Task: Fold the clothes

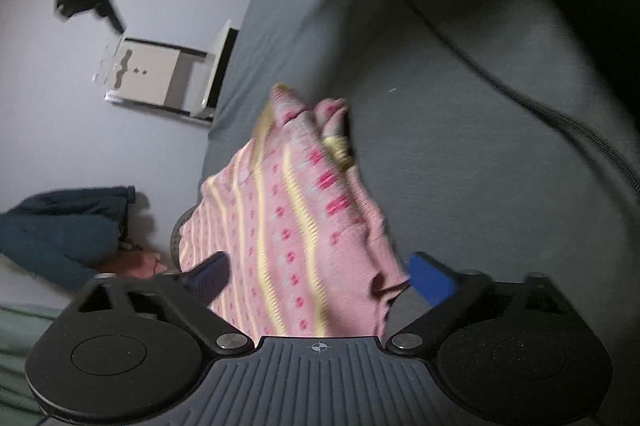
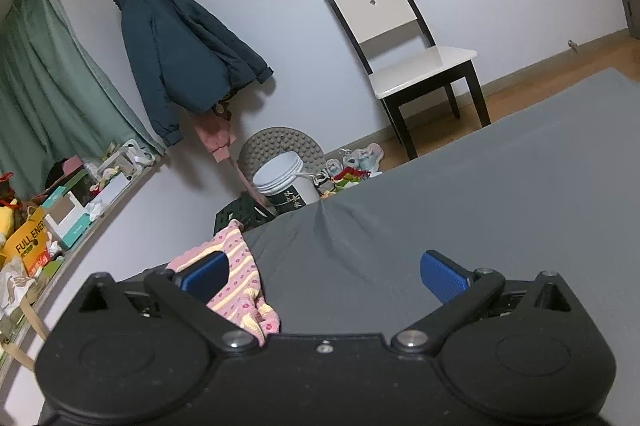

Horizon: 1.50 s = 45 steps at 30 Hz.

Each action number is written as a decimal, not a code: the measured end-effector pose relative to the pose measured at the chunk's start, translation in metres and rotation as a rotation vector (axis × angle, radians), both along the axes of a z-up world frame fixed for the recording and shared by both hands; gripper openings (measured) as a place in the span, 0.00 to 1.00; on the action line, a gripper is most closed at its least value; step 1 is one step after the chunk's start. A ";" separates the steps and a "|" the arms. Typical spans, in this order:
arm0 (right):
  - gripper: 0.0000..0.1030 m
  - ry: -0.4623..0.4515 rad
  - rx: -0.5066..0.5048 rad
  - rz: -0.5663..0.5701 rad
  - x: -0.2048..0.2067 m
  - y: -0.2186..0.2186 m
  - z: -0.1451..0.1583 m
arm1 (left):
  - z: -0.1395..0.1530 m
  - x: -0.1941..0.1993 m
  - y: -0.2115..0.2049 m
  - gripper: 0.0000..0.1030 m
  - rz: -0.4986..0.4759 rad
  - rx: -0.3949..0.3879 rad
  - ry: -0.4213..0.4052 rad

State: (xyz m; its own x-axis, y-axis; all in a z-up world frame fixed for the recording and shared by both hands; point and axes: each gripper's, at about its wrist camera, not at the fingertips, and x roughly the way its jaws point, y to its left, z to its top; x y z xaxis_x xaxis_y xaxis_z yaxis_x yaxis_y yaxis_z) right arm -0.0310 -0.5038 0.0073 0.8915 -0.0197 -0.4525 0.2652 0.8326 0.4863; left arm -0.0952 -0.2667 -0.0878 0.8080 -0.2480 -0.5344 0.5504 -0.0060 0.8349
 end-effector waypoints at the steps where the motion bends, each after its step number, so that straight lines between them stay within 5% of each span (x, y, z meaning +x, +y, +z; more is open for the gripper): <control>1: 1.00 0.000 0.001 0.000 0.000 0.000 0.000 | -0.001 0.000 -0.004 0.77 -0.004 0.013 -0.003; 6: 1.00 0.012 -0.029 0.016 0.002 0.006 0.001 | -0.004 -0.002 -0.014 0.60 -0.015 0.046 0.008; 8: 1.00 0.017 -0.054 0.029 0.003 0.011 0.003 | 0.001 0.004 -0.015 0.39 0.011 0.024 0.069; 13: 1.00 0.010 -0.176 0.110 0.004 0.033 0.009 | 0.004 0.015 -0.015 0.15 0.043 0.007 0.161; 18: 0.99 -0.020 -0.510 0.420 -0.017 0.086 -0.005 | 0.020 0.040 -0.012 0.13 0.083 -0.067 0.258; 23: 1.00 -0.051 -0.843 0.732 -0.038 0.138 -0.019 | 0.057 0.086 0.006 0.13 0.204 -0.286 0.520; 30: 0.97 -0.076 -1.277 1.093 -0.055 0.213 -0.048 | 0.084 0.126 0.029 0.13 0.244 -0.389 0.653; 34: 0.80 0.002 -1.400 1.165 -0.043 0.241 -0.082 | 0.089 0.132 0.036 0.13 0.241 -0.408 0.675; 35: 0.69 0.026 -1.422 1.184 -0.041 0.247 -0.089 | 0.088 0.132 0.037 0.13 0.237 -0.410 0.673; 39: 0.38 0.063 -1.431 1.199 -0.037 0.255 -0.096 | 0.086 0.130 0.037 0.13 0.217 -0.409 0.674; 40: 0.23 0.063 -1.417 1.193 -0.036 0.255 -0.093 | 0.084 0.127 0.036 0.13 0.206 -0.401 0.666; 42: 0.17 0.071 -1.364 1.192 -0.033 0.251 -0.086 | 0.080 0.119 0.033 0.14 0.182 -0.384 0.643; 45: 0.16 0.064 -1.311 1.181 -0.032 0.244 -0.079 | 0.076 0.101 0.033 0.46 0.121 -0.339 0.536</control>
